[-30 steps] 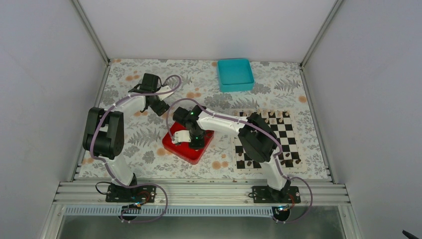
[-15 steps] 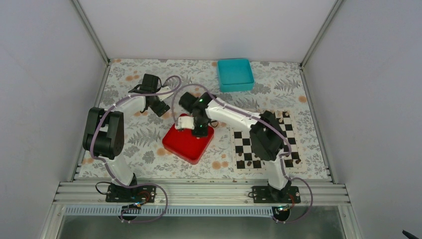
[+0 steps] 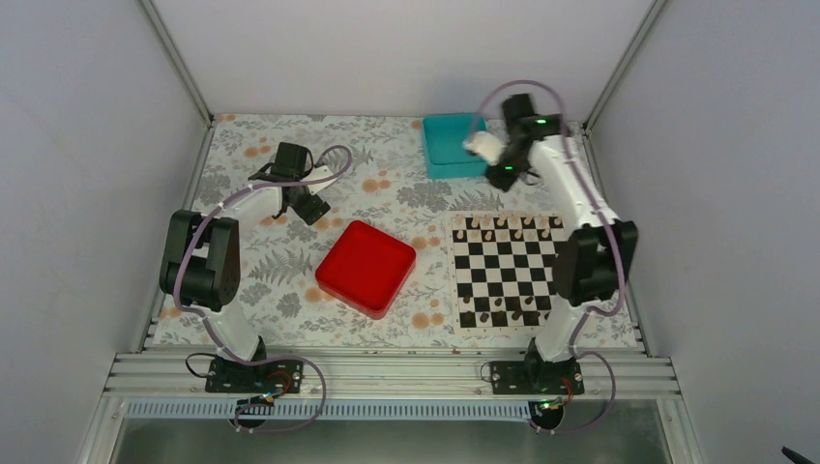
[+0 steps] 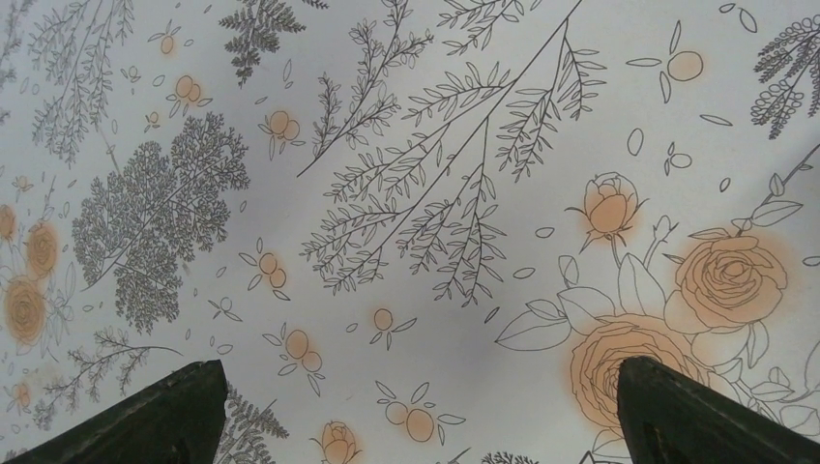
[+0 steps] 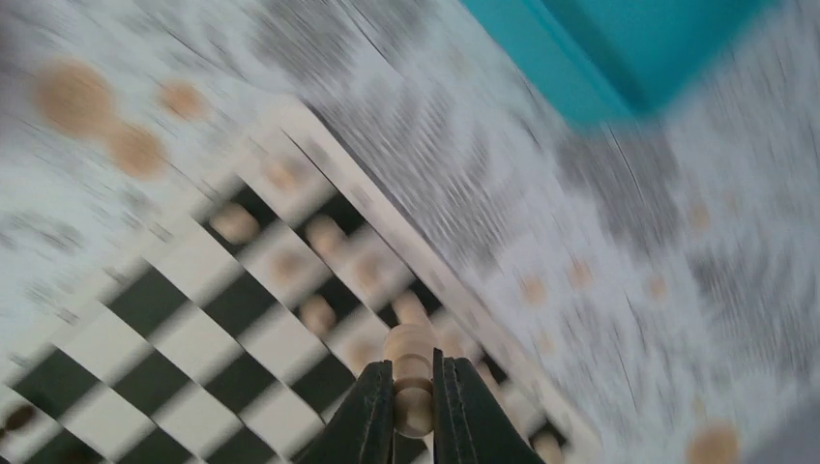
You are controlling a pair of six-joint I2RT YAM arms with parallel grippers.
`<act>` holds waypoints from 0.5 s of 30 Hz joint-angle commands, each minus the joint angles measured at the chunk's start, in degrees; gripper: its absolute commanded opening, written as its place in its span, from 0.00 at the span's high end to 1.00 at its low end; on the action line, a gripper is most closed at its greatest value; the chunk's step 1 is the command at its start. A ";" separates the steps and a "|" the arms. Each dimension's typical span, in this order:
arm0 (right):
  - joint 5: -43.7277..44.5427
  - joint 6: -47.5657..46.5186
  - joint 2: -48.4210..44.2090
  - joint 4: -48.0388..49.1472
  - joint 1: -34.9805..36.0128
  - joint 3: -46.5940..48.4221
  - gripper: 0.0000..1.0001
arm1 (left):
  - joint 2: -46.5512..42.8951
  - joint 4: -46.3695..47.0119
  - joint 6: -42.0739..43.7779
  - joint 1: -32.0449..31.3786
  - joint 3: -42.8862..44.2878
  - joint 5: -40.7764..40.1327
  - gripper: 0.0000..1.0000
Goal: Set up the chess pieces on the board
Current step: Place the chess piece on the chessboard.
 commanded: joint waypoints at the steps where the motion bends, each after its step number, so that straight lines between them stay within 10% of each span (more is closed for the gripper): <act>1: 0.47 -5.30 -5.32 -3.33 -13.36 -6.17 0.94 | -0.99 0.78 -0.48 0.33 0.55 0.90 0.00; 15: -2.03 -9.52 -2.82 5.61 -35.23 -20.92 0.92 | -1.94 4.39 0.51 0.36 -2.37 1.45 0.00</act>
